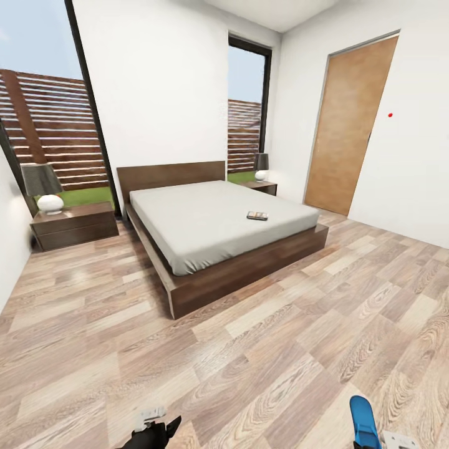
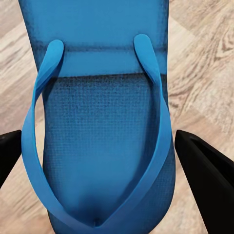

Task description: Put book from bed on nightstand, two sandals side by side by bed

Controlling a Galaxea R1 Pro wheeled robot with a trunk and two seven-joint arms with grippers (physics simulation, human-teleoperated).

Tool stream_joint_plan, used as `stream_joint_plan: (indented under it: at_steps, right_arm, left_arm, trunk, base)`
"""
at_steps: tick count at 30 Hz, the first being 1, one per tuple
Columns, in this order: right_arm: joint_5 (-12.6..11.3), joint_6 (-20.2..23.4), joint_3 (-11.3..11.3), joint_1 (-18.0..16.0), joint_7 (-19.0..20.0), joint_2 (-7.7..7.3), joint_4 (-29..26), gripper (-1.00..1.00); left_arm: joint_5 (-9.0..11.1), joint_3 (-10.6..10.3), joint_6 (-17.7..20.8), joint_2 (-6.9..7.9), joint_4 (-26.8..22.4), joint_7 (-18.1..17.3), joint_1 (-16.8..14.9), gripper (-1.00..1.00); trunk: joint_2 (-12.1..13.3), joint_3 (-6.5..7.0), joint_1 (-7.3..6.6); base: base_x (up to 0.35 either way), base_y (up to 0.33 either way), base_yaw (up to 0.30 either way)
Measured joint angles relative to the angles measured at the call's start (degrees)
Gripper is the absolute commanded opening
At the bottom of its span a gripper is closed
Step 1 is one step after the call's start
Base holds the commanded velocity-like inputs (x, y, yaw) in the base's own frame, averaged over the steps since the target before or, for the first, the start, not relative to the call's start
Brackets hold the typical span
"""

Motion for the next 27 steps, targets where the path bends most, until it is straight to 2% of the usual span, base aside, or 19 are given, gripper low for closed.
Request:
stream_joint_plan:
  at_steps: [6, 8, 9, 10, 12, 14, 16, 18, 19, 21, 23, 24, 25, 26, 27]
  right_arm:
    - [0.1, -0.1, 0.1, 0.0, 0.0, 0.04, -0.2, -1.0]
    - [0.1, 0.5, 0.1, 0.0, 0.0, 0.05, -0.3, -1.0]
    - [0.1, 0.8, 0.0, 0.0, -0.1, 0.03, -0.3, -1.0]
    - [0.1, 2.0, 0.0, 0.0, -0.3, 0.03, -0.8, -1.0]
    - [0.1, 4.4, -0.1, -0.2, -0.4, 0.06, -2.8, -1.0]
    - [0.0, 9.5, -0.1, -0.3, -0.5, 0.03, -6.4, -1.0]
    - [0.0, 16.3, -0.1, -0.5, -0.5, -0.05, -10.1, -1.0]
    - [0.0, 24.2, 0.0, -0.6, -0.4, -0.25, -13.7, -1.0]
    - [0.0, 26.3, -0.1, -0.7, -0.3, -0.3, -14.7, -1.0]
    - [-0.4, 33.6, -0.1, -0.8, -0.1, -0.49, -19.1, -1.0]
    - [-1.4, 38.5, -0.2, -1.1, 0.2, -0.58, -22.9, -1.0]
    - [-4.0, 42.2, -0.3, -1.9, 0.4, -0.67, -26.2, -1.0]
    - [-10.4, 45.7, -0.3, -2.7, 0.4, -1.43, -30.8, -1.0]
    - [-13.9, 47.0, -0.4, -2.9, 0.4, -2.39, -31.9, -1.0]
    - [-15.9, 47.6, -0.4, -2.9, 0.4, -2.98, -32.4, -1.0]
  left_arm:
    - [-0.1, 0.2, 0.0, 0.15, -0.1, 0.4, 0.0, 1.0]
    - [-0.2, 0.3, 0.2, 0.34, -0.3, 4.1, -0.1, 1.0]
    - [-0.2, 0.4, 0.4, 0.41, -0.4, 7.1, -0.3, 1.0]
    - [-0.4, 0.4, 1.5, 0.43, -0.6, 15.5, -0.5, 1.0]
    - [-0.8, 0.3, 2.8, 0.28, -1.0, 25.4, -0.7, 1.0]
    - [-2.0, 0.2, 3.3, 0.25, -1.4, 32.5, -0.8, 1.0]
    - [-5.2, 0.1, 3.5, 0.3, -1.6, 35.8, -0.8, 1.0]
    - [-8.7, 0.1, 3.6, 0.39, -1.5, 37.1, -0.9, 1.0]
    - [-9.4, 0.1, 3.5, 0.4, -1.4, 37.3, -0.9, 1.0]
    - [-11.0, 0.1, 3.4, 0.5, -1.3, 37.6, -0.8, 1.0]
    - [-11.6, 0.1, 3.4, 0.98, -1.3, 37.7, -0.8, 1.0]
    - [-11.8, 0.1, 3.3, 1.61, -1.3, 37.5, -0.8, 1.0]
    - [-11.9, 0.1, 3.3, 2.36, -1.2, 37.0, -0.7, 1.0]
    - [-11.9, 0.2, 3.2, 2.63, -1.1, 36.8, -0.7, 1.0]
    - [-11.9, 0.2, 3.2, 2.71, -1.1, 36.7, -0.7, 1.0]
  trunk:
    - [0.0, 0.0, 0.0]
    - [0.0, 0.0, 0.0]
    - [0.0, 0.0, 0.0]
    - [0.0, 0.0, 0.0]
    - [0.0, 0.0, 0.0]
    - [0.0, 0.0, 0.0]
    - [0.0, 0.0, 0.0]
    - [0.0, 0.0, 0.0]
    - [0.0, 0.0, 0.0]
    - [0.0, 0.01, 0.0]
    - [0.0, 0.01, 0.0]
    - [0.0, 0.01, 0.0]
    - [0.0, 0.01, -0.01]
    - [0.0, 0.01, 0.0]
    - [0.0, 0.0, 0.0]
  base:
    - [0.0, 0.0, 0.0]
    - [0.0, 0.0, 0.0]
    - [0.0, 0.0, 0.0]
    - [0.0, 0.0, 0.0]
    - [0.0, 0.0, 0.0]
    - [0.0, 0.0, 0.0]
    - [0.0, 0.0, 0.0]
    - [0.0, 0.0, 0.0]
    - [0.0, 0.0, 0.0]
    - [0.0, 0.0, 0.0]
    - [0.0, 0.0, 0.0]
    - [0.0, 0.0, 0.0]
    - [0.0, 0.0, 0.0]
    - [0.0, 0.0, 0.0]
    - [0.0, 0.0, 0.0]
